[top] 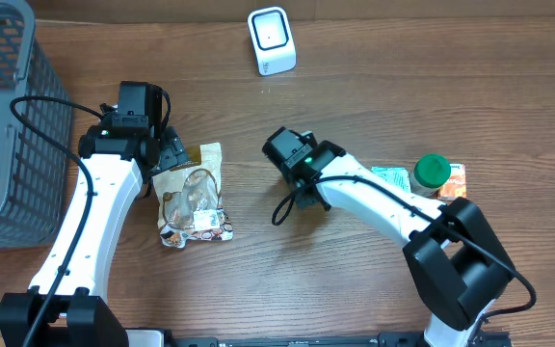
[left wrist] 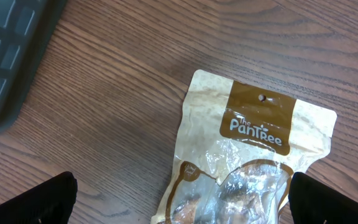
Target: Scan the item barcode
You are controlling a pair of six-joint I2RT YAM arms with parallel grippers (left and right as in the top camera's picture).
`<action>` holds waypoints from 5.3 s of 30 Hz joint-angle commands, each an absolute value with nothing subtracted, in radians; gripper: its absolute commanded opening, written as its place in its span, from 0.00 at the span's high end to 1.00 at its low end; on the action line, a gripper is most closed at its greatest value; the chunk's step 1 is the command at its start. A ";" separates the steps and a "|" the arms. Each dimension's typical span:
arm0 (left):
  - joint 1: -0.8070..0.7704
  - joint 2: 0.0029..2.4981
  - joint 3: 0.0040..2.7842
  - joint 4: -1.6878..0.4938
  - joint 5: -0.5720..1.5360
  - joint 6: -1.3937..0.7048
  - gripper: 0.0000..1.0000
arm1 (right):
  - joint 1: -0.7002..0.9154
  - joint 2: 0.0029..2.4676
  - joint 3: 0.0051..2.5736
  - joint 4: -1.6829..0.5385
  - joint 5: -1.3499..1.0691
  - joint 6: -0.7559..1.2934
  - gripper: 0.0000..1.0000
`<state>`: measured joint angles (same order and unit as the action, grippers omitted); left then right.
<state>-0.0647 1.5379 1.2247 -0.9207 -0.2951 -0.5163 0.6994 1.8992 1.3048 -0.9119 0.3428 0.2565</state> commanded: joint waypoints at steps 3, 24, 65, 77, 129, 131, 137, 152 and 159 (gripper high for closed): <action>-0.066 1.518 1.242 -0.923 -0.295 -0.509 0.00 | 0.661 1.888 1.261 -0.888 0.196 0.162 0.72; -0.066 1.518 1.242 -0.923 -0.295 -0.509 0.00 | 0.658 1.945 1.254 -0.840 0.278 0.076 0.67; -0.066 1.518 1.242 -0.923 -0.295 -0.509 0.00 | 0.439 1.913 1.372 -0.878 0.213 0.107 0.69; -0.066 1.518 1.242 -0.923 -0.295 -0.509 0.00 | 0.362 1.916 1.345 -0.927 -0.058 0.108 0.67; -0.066 1.518 1.242 -0.923 -0.295 -0.509 0.00 | 0.397 1.944 1.328 -0.812 0.067 0.241 0.59; -0.066 1.518 1.242 -0.923 -0.295 -0.509 0.00 | 0.396 1.945 1.328 -0.814 0.067 0.246 0.63; -0.066 1.518 1.242 -0.923 -0.295 -0.509 0.01 | 0.395 1.947 1.319 -0.818 0.068 0.346 0.77; -0.066 1.518 1.242 -0.923 -0.295 -0.509 0.00 | 0.398 1.947 1.250 -0.812 -0.095 0.418 0.89; -0.066 1.518 1.241 -0.923 -0.295 -0.509 0.00 | 0.398 1.947 1.292 -0.817 -0.212 0.405 0.88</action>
